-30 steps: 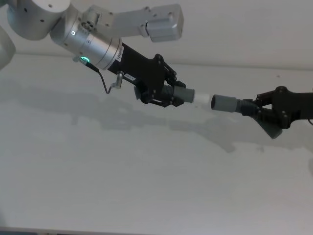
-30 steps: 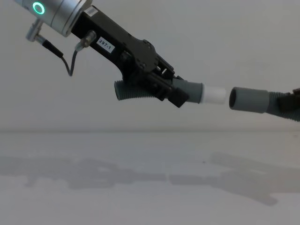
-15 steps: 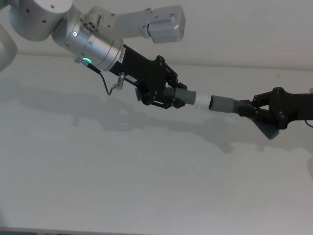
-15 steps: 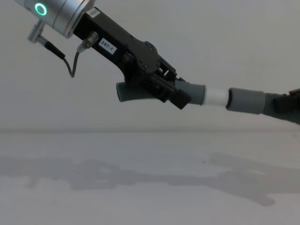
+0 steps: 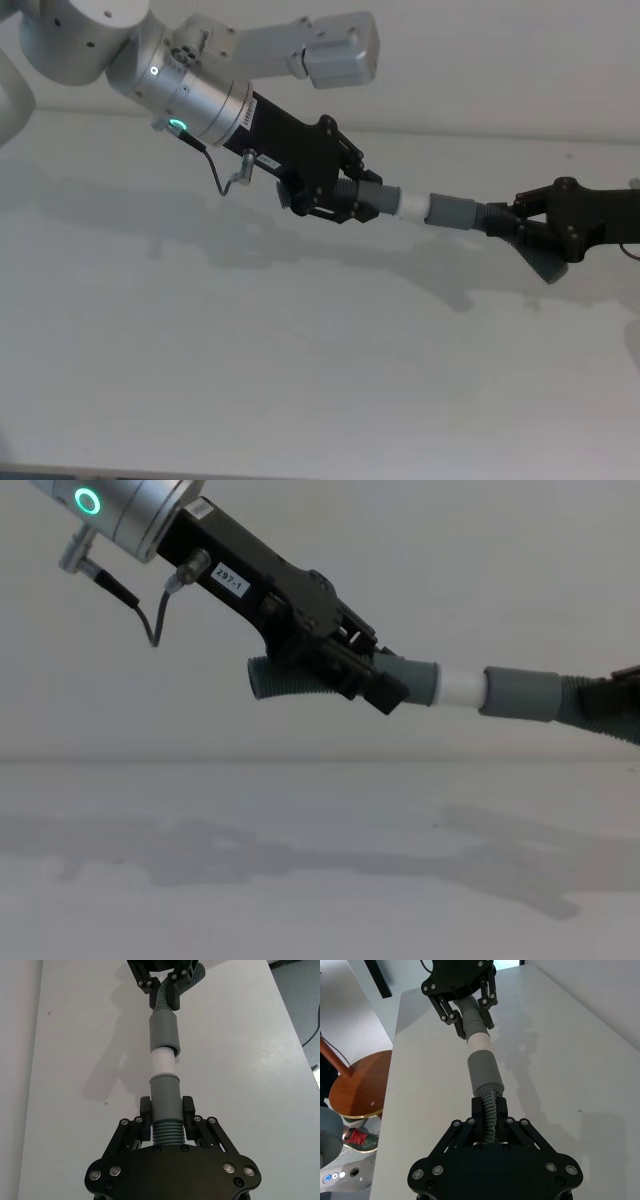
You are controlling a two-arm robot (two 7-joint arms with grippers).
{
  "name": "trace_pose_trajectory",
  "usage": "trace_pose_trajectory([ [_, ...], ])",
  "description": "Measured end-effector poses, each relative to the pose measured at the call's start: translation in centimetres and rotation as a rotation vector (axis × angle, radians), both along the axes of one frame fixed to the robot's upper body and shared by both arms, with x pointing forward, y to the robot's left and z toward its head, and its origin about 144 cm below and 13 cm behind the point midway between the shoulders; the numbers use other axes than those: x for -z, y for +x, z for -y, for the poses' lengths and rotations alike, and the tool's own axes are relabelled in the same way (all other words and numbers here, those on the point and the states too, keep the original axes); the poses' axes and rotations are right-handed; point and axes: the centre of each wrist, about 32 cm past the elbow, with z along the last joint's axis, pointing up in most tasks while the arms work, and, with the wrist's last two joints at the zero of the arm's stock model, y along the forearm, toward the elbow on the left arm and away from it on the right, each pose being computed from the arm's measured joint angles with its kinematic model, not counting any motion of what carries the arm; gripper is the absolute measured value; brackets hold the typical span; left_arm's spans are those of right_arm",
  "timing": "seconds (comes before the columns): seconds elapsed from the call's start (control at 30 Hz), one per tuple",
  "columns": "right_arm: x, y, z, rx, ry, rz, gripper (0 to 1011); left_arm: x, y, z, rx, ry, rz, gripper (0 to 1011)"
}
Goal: Use both hands to pick up one end of the pipe from the table, align the ends, and insert them.
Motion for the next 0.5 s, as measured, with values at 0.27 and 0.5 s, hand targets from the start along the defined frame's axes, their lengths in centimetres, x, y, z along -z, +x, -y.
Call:
trace_pose_trajectory([
  [0.27, -0.05, 0.05, -0.13, -0.001, 0.002, -0.002, 155, 0.00, 0.05, -0.08, 0.000, -0.011, -0.002, 354],
  [0.5, -0.13, 0.12, -0.24, -0.001, 0.002, -0.004, 155, -0.04, 0.11, -0.20, 0.005, -0.025, -0.001, 354],
])
